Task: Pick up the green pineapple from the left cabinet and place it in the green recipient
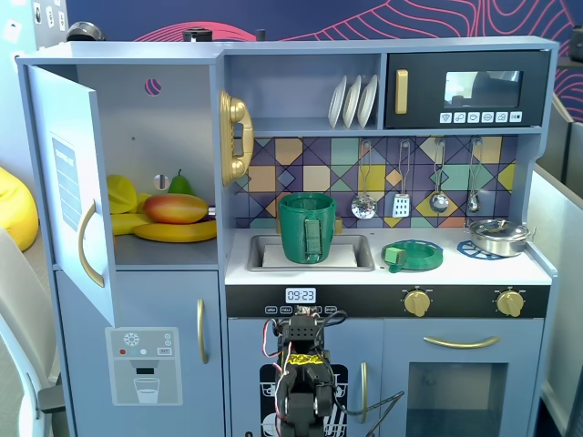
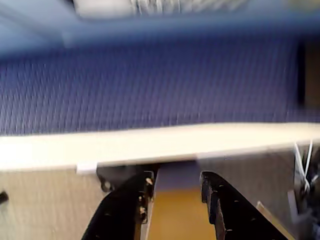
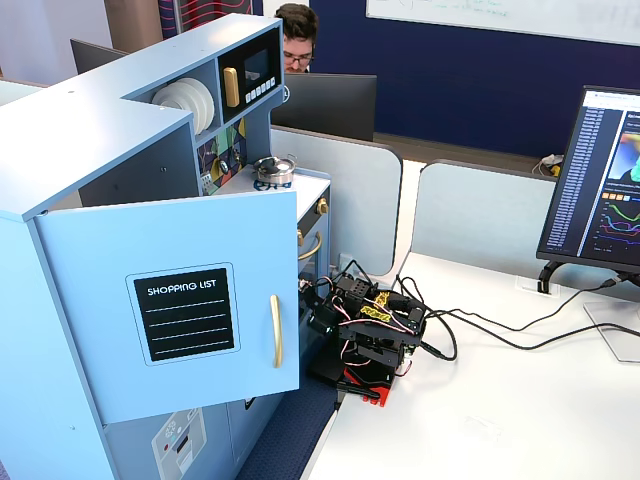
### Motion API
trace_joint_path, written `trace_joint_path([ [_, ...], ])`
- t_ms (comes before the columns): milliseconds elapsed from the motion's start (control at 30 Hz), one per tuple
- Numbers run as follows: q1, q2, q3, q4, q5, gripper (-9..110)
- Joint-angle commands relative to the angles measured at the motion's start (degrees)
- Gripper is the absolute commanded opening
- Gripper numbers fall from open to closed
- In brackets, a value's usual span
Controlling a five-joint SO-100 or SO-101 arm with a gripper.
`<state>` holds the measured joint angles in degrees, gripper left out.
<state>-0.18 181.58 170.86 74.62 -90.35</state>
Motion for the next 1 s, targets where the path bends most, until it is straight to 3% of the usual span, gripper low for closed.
trace_joint_path([
  [0, 0.9, 0.4, 0.5, 6.2, 1.3, 0],
  [233, 0.4, 0.5, 0.8, 13.1, 1.1, 0],
  [400, 0.3, 0.5, 0.9, 13.2, 3.7, 8],
  [967, 0.5, 0.5, 0.9, 13.2, 3.7, 9],
])
